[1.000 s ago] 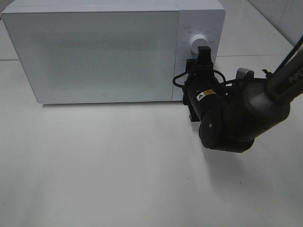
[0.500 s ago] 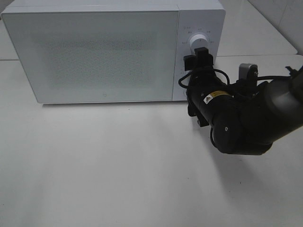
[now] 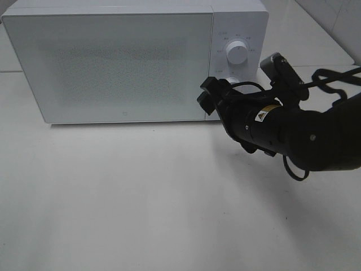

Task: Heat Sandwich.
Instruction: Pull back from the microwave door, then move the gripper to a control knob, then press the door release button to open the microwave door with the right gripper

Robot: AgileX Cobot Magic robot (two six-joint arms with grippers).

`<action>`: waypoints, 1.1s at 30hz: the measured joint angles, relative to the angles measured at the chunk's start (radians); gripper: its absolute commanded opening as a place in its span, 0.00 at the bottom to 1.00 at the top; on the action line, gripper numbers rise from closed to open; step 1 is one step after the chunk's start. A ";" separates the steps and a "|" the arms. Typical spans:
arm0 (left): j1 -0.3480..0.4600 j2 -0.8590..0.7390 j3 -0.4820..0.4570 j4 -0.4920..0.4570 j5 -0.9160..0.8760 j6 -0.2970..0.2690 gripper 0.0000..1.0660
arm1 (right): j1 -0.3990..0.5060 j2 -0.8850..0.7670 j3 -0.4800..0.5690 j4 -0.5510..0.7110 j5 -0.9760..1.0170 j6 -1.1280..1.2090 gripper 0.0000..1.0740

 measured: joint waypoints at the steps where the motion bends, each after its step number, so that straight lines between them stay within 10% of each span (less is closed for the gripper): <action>1: 0.000 0.000 0.000 0.000 0.000 0.000 0.92 | 0.000 0.000 0.000 0.000 0.000 0.000 0.71; 21: 0.000 0.000 0.000 0.000 0.000 0.000 0.92 | -0.128 -0.210 -0.076 -0.022 0.700 -0.676 0.71; 33: 0.000 0.000 0.000 0.000 0.000 0.000 0.92 | -0.136 -0.364 -0.173 -0.285 1.095 -0.683 0.71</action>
